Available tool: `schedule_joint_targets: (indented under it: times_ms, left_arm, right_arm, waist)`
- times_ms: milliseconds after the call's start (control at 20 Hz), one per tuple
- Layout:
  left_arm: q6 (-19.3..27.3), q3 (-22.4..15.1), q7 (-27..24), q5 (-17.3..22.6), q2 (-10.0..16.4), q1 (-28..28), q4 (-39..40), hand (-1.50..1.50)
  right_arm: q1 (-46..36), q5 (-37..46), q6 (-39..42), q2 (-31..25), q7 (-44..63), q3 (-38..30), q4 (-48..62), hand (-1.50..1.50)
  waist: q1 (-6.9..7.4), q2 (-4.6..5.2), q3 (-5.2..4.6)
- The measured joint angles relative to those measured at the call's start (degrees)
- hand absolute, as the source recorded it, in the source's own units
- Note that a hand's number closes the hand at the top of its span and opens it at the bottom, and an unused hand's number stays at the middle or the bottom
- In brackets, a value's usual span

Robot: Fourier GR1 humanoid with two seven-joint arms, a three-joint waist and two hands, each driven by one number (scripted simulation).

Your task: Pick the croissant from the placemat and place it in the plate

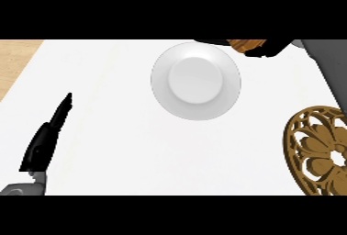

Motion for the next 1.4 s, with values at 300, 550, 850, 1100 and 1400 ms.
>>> schedule_joint_targets:
  times_ms: [300, 550, 850, 1100, 1400]
  left_arm:
    - [0.1, 0.9, -0.8, 0.3, 0.1, 1.0, 0.4, 0.00]
    - [0.0, 1.8, -0.3, 0.6, 0.3, 1.6, -0.1, 0.00]
    - [0.3, 1.7, -0.6, 0.3, -0.3, 3.1, -0.9, 0.00]
    - [-0.2, 2.7, -0.9, 0.6, 0.3, 3.1, -0.7, 0.00]
    - [-0.2, 2.8, -0.9, 0.2, 0.1, 3.0, -0.7, 0.00]
  right_arm:
    - [-3.2, 3.7, -1.5, 7.7, -0.1, 5.2, 5.3, 1.50]
    - [-3.9, 6.8, -3.5, 13.4, -1.0, 8.5, 9.7, 1.50]
    - [-3.5, 8.0, -3.4, 19.2, 0.0, 9.8, 15.8, -1.50]
    - [-3.8, 8.2, -4.0, 23.8, 3.0, 9.0, 21.3, -1.50]
    - [-4.9, 4.7, -2.9, 24.7, 2.5, 4.3, 24.2, -1.50]
  waist:
    - [-1.20, -0.27, -0.06]
    - [-2.15, -0.51, -0.04]
    - [-2.64, -0.66, -0.05]
    - [-2.92, -0.65, -0.04]
    - [-3.04, -0.58, -0.02]
